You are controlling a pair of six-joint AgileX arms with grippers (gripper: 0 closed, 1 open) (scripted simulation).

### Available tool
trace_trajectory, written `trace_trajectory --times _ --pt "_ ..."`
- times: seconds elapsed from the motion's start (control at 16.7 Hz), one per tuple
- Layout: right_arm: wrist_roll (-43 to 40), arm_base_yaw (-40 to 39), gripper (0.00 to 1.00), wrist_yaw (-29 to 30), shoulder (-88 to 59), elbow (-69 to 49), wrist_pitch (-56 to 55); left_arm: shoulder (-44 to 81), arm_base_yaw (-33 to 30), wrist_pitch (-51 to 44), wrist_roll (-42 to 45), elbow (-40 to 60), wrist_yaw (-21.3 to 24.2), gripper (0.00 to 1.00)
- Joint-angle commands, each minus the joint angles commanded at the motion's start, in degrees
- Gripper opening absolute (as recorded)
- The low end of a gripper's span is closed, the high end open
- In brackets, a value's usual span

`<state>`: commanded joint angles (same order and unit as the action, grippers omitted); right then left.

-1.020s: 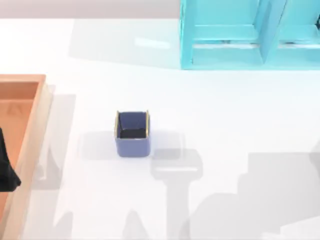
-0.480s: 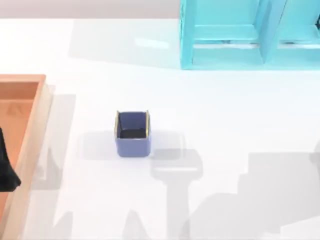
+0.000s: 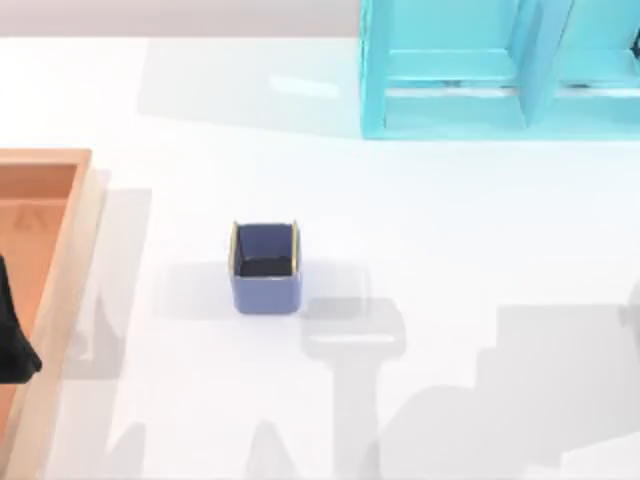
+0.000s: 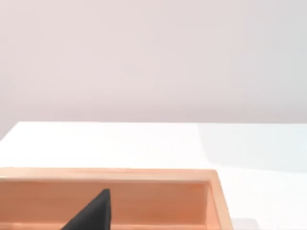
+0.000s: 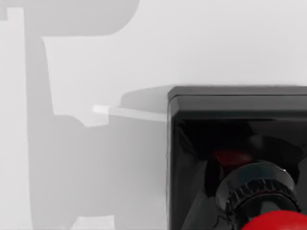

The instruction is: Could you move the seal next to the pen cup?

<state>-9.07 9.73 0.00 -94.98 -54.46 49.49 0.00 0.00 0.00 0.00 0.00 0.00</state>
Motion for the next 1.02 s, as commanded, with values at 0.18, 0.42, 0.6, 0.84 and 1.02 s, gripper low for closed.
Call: trace_trajectory --times 0.18,0.42,0.6,0.84,1.02 --pt "0.2 -0.1 0.00 0.0 0.1 -0.2 0.2 0.0 0.0 0.0 0.0 0.0 0.0 1.00" --pt "6.2 -6.0 0.00 0.0 0.0 -6.7 6.8 0.0 0.0 0.0 0.0 0.0 0.0 1.00" --pt "14.2 -14.1 0.00 0.0 0.3 -15.8 17.1 0.0 0.0 0.0 0.0 0.0 0.0 1.00" --pt "25.0 -25.0 0.00 0.0 1.8 -26.6 29.2 0.0 0.0 0.0 0.0 0.0 0.0 1.00" --pt "28.3 -28.3 0.00 0.1 2.7 -29.9 32.5 0.0 0.0 0.0 0.0 0.0 0.0 1.00"
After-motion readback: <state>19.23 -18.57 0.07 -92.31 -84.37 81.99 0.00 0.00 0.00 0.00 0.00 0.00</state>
